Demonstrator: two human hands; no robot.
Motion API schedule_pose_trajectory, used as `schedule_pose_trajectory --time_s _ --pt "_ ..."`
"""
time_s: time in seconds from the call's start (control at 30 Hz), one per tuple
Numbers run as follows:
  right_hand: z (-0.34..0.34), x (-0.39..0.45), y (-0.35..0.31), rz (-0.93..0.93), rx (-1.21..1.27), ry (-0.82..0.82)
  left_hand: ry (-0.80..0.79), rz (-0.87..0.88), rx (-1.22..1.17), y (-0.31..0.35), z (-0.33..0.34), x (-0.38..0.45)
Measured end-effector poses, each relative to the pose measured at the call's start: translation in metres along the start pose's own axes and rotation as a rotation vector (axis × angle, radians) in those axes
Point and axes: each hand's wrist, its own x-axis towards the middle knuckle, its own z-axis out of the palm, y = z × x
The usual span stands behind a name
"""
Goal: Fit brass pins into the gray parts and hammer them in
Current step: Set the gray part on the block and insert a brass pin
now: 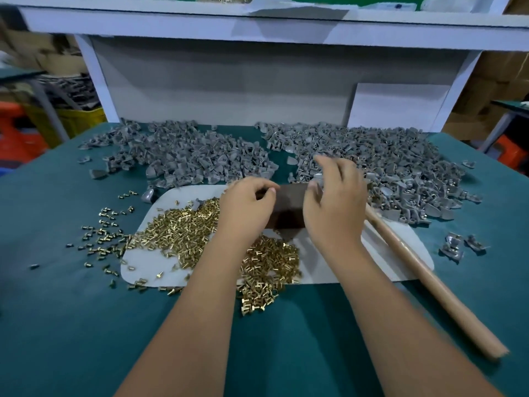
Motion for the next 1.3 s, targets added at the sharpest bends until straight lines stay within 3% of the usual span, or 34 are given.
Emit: schedule_pose_trajectory --time_s 0.1,0.2,0.3,0.43,0.6,0.73,0.8,0.87,0.93,1.07,1.17,1.3 --pt "0.001 -0.008 -0.013 -0.159 0.016 -0.061 0.122 -0.033 0.221 -0.003 -0.013 0.001" --pt "0.002 -0.013 -0.024 -0.287 0.038 -0.098 0.145 -0.223 0.484 -0.013 -0.037 0.006" --pt "0.003 -0.017 -0.033 -0.363 0.07 -0.116 0.036 -0.324 0.424 -0.023 -0.05 0.004" --pt "0.005 -0.021 -0.038 -0.41 0.116 -0.155 0.094 -0.318 0.446 -0.029 -0.053 -0.003" --pt "0.005 -0.021 -0.037 -0.398 0.154 -0.171 0.233 -0.256 0.265 -0.032 -0.056 0.001" --pt "0.003 -0.02 -0.036 -0.354 0.145 -0.176 0.224 -0.197 -0.292 -0.018 -0.048 0.006" --pt "-0.002 -0.02 -0.035 -0.366 0.136 -0.181 0.167 -0.16 -0.431 -0.011 -0.043 0.005" --pt "-0.009 -0.019 -0.041 -0.429 0.113 -0.284 0.139 -0.141 -0.49 -0.01 -0.039 0.004" --pt "-0.014 -0.015 -0.054 -0.445 0.031 -0.498 0.156 -0.138 -0.529 -0.011 -0.039 0.003" --pt "-0.021 -0.002 -0.068 -0.351 -0.131 -0.827 0.204 -0.11 -0.521 -0.013 -0.036 0.008" --pt "-0.025 -0.002 -0.063 -0.327 -0.216 -1.091 0.148 -0.075 -0.463 -0.006 -0.022 0.007" --pt "-0.018 -0.003 -0.062 -0.291 -0.1 -1.074 0.046 -0.039 -0.435 0.002 -0.011 0.002"
